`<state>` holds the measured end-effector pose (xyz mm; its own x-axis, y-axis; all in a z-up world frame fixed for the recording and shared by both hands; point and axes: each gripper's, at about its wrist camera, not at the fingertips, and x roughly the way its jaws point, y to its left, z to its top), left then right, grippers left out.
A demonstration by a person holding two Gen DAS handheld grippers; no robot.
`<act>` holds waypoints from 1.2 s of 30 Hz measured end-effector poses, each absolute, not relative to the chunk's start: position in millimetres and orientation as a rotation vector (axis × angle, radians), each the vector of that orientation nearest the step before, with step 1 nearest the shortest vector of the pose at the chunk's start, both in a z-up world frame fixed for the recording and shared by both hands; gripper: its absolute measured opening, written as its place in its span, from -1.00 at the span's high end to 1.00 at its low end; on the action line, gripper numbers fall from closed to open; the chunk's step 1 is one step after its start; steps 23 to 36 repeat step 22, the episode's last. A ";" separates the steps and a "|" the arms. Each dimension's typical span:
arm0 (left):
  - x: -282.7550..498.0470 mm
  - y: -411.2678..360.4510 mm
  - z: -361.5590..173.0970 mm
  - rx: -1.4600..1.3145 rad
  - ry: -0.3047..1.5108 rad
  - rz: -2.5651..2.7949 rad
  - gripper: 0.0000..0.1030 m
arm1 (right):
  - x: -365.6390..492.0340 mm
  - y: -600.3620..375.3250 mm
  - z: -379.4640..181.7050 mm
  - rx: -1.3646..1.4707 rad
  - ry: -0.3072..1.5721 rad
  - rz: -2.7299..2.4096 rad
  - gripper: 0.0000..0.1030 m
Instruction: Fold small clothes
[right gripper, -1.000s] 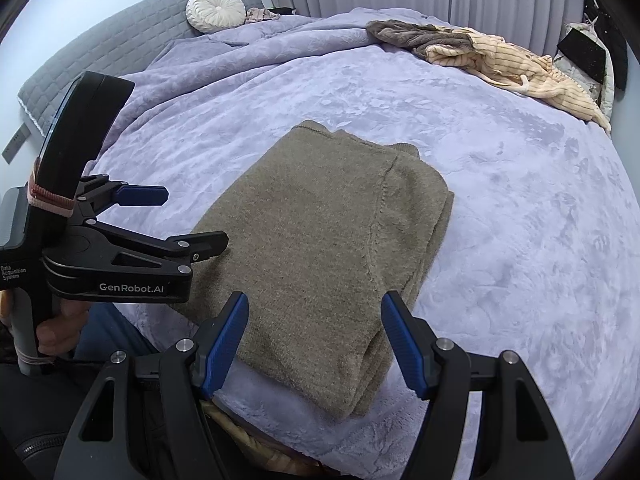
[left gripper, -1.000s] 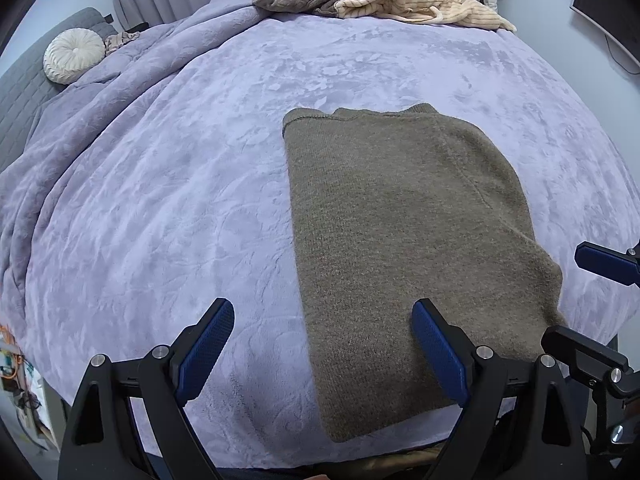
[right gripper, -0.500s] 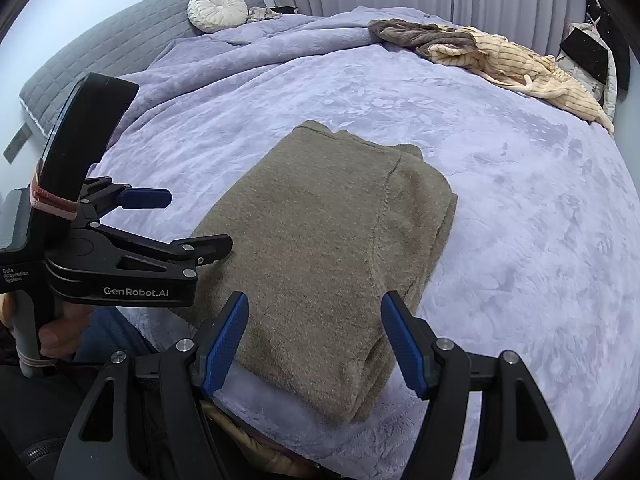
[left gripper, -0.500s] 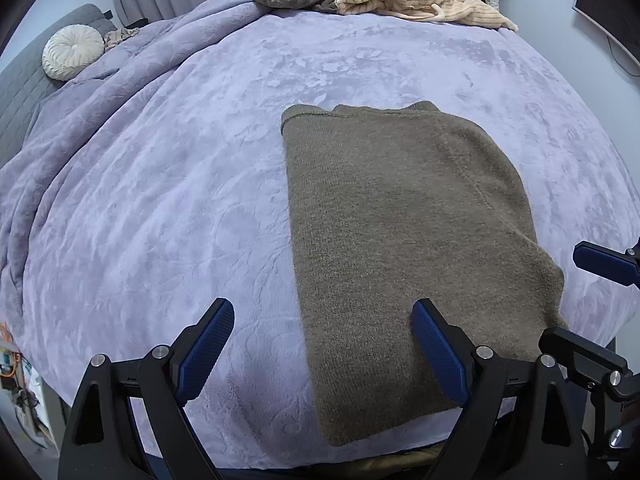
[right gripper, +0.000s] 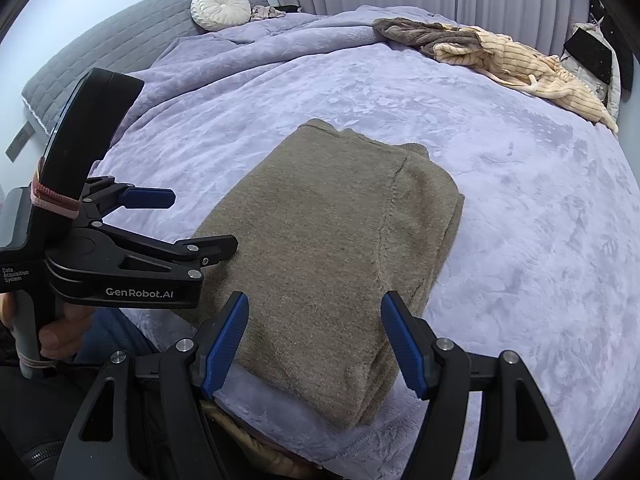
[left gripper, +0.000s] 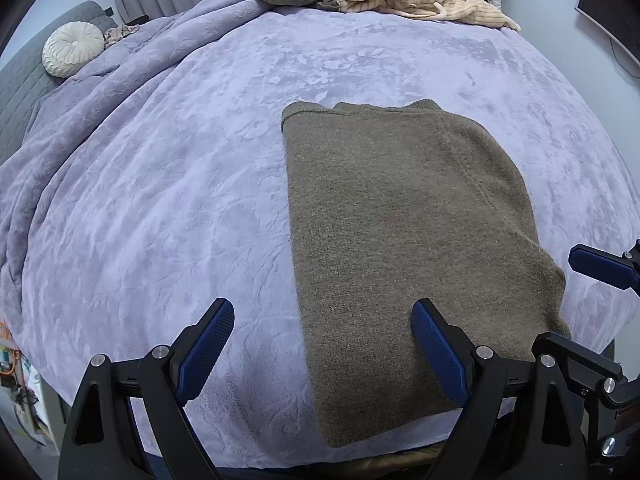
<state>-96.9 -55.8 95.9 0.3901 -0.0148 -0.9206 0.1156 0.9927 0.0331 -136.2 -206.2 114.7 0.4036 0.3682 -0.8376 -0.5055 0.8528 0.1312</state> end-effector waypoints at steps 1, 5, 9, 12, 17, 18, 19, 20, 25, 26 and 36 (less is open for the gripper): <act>-96.8 -56.2 96.0 0.100 1.167 -0.082 -0.77 | -136.3 -206.6 114.9 -0.150 1.014 0.556 -0.40; -96.3 -58.2 97.0 0.093 1.168 -0.090 -0.77 | -136.4 -207.7 115.0 -0.145 1.013 0.555 -0.40; -94.6 -59.2 95.7 0.093 1.175 -0.089 -0.77 | -135.2 -208.5 115.3 -0.144 1.014 0.556 -0.40; -94.2 -59.4 95.5 0.093 1.177 -0.091 -0.77 | -135.3 -208.9 114.8 -0.143 1.015 0.556 -0.40; -92.6 -59.8 93.1 0.090 1.184 -0.093 -0.77 | -133.6 -210.6 114.2 -0.138 1.020 0.556 -0.40; -92.5 -59.7 93.1 0.091 1.184 -0.092 -0.77 | -133.7 -210.5 114.2 -0.138 1.021 0.555 -0.40; -92.5 -59.4 93.2 0.091 1.183 -0.093 -0.77 | -132.3 -211.6 113.5 -0.137 1.022 0.555 -0.40; -92.7 -59.3 93.2 0.091 1.182 -0.092 -0.77 | -132.9 -211.6 113.5 -0.137 1.022 0.555 -0.40; -92.5 -59.3 93.1 0.094 1.179 -0.090 -0.77 | -131.6 -212.6 113.2 -0.135 1.022 0.557 -0.40; -92.5 -59.3 93.1 0.094 1.179 -0.090 -0.77 | -131.6 -212.6 113.2 -0.135 1.022 0.557 -0.40; -92.5 -59.3 93.1 0.094 1.179 -0.090 -0.77 | -131.6 -212.6 113.2 -0.135 1.022 0.557 -0.40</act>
